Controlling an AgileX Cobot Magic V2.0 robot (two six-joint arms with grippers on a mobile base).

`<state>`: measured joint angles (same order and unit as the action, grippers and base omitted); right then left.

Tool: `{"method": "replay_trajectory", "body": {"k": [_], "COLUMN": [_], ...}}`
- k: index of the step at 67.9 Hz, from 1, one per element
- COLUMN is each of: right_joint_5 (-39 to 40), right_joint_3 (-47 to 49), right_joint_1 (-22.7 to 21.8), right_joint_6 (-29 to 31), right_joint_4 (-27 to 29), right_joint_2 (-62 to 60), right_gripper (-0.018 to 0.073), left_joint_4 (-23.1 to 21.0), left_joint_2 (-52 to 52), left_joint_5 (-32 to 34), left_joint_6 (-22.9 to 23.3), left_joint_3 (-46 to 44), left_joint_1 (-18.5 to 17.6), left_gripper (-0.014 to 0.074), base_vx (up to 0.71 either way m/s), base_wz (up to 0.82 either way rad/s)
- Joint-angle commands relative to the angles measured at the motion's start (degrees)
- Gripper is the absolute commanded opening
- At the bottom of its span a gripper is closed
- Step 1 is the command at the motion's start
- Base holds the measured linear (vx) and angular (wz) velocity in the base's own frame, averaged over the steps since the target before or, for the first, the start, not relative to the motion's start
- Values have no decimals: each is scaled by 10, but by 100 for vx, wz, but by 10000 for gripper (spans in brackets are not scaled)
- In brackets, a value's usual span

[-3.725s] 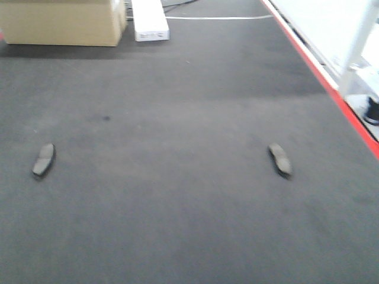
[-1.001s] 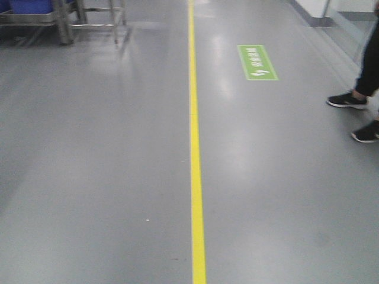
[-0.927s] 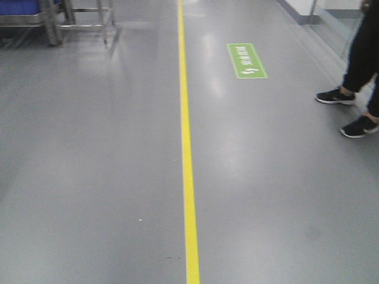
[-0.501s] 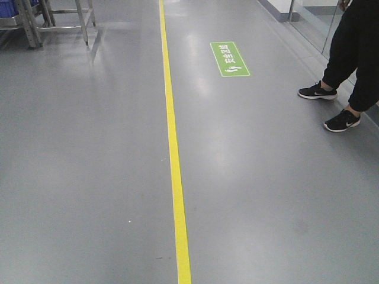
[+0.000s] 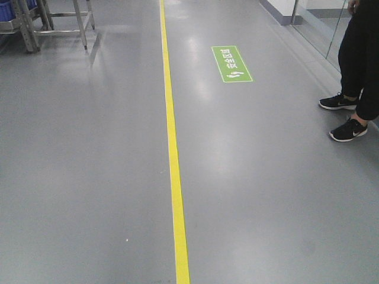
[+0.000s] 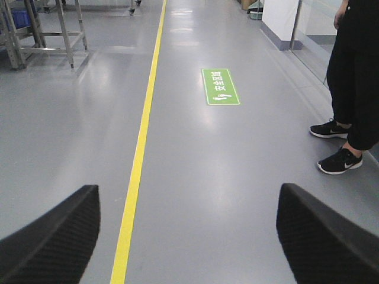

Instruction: Move and align brake pads A on conveyor

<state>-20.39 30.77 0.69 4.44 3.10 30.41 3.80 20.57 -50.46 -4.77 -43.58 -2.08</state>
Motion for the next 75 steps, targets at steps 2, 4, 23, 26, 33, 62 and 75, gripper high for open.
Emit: {"method": "replay_trajectory", "body": {"k": [2, 4, 23, 26, 33, 62, 75], "right_joint_5": [42, 42, 42, 42, 42, 42, 42], "right_joint_3": [15, 15, 15, 15, 15, 15, 15], "right_joint_1": [0, 0, 0, 0, 0, 0, 0], "right_joint_6": [2, 2, 2, 2, 2, 2, 2], "right_joint_4": [-2, -2, -2, -2, -2, -2, -2], "right_joint_2": [3, 3, 3, 3, 3, 3, 3], "right_gripper": [592, 592, 592, 592, 592, 592, 592], "left_joint_4": [1, 1, 1, 1, 1, 1, 1], "left_joint_2": [6, 6, 6, 6, 6, 6, 6], "left_joint_5": [39, 39, 30, 30, 30, 31, 31], "left_joint_6": [0, 0, 0, 0, 0, 0, 0], "left_joint_3": [-10, -10, -10, -10, -10, -10, -10], "left_joint_1": [-2, -2, -2, -2, -2, -2, -2], "left_gripper": [460, 460, 460, 460, 460, 460, 460], "base_vx": [38, 40, 52, 63, 65, 70, 75], "base_wz": [-3, -3, 3, 6, 7, 7, -1]}}
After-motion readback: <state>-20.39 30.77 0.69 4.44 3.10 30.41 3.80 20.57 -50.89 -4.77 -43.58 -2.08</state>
